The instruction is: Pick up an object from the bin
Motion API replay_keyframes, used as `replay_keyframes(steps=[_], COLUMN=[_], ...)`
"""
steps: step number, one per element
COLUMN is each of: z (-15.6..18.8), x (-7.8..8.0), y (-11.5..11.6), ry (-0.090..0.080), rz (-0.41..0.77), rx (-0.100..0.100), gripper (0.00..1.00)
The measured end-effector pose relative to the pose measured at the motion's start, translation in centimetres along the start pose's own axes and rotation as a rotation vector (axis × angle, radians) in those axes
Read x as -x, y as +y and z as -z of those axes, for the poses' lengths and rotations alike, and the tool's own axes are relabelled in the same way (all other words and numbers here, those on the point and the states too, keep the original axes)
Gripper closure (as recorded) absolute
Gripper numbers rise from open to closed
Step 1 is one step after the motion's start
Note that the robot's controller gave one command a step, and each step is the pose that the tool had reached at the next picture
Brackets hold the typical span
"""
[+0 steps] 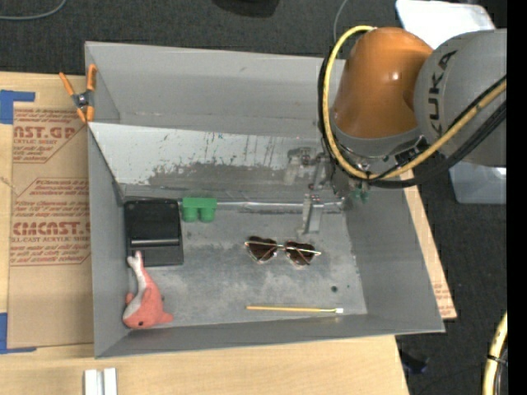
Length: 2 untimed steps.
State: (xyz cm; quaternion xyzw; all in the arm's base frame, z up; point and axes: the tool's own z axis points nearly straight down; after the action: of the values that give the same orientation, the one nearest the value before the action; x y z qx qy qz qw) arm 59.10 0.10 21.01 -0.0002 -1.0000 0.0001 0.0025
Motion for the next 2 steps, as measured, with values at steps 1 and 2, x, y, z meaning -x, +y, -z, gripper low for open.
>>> replay_keyframes(steps=[1,2], z=[0.4,-3.1], x=[0.2,-0.9], y=[0.0,-0.8], ry=[-0.008,-0.010], rz=[0.000,0.053], rx=[0.000,0.000], gripper=[0.00,0.00])
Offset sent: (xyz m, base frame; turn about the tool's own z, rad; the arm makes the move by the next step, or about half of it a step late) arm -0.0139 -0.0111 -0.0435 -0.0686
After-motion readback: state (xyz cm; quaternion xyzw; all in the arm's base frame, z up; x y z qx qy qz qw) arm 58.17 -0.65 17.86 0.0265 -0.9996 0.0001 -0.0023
